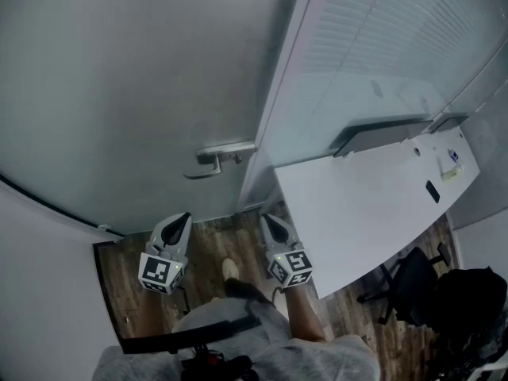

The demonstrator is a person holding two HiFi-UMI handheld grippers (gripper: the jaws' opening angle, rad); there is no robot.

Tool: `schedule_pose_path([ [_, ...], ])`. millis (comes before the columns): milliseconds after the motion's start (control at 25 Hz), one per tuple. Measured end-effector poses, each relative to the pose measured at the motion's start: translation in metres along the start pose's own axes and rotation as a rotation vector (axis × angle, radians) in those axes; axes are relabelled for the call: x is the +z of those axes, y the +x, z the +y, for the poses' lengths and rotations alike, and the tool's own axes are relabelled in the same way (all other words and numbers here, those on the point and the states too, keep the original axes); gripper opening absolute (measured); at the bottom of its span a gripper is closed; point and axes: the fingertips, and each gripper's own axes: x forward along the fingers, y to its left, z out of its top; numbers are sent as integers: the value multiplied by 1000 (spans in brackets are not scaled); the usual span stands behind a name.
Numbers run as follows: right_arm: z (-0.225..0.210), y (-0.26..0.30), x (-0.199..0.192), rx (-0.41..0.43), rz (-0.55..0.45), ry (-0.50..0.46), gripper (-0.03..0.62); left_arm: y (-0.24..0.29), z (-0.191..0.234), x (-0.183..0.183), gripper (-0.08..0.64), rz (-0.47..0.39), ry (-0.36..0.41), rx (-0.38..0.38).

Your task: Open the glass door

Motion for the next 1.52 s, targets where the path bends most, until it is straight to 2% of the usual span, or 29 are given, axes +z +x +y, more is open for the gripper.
schedule_pose_path([
  [320, -17, 18, 2, -12, 9, 9, 2, 42, 27, -6, 5, 47, 90, -41],
  [400, -21, 19, 2, -18, 10, 9, 2, 52, 30, -5, 30, 54, 119, -63],
  [600, -32, 18, 1, -38, 16, 16, 2, 76, 31, -10, 102, 93, 264, -117],
  [800, -43, 19, 0, -59, 13, 24, 2, 94, 33, -25, 180, 171, 384, -179],
  [960, -49, 18, 0, -67, 11, 27, 2, 105, 37, -33, 211, 223, 485, -191],
  [1320, -63, 18, -4, -86, 11, 51, 2, 122, 49, -56, 233, 347, 741, -225],
  [1520, -72, 18, -8, -101, 17, 60, 2, 130, 52, -69, 232, 400, 812, -254],
])
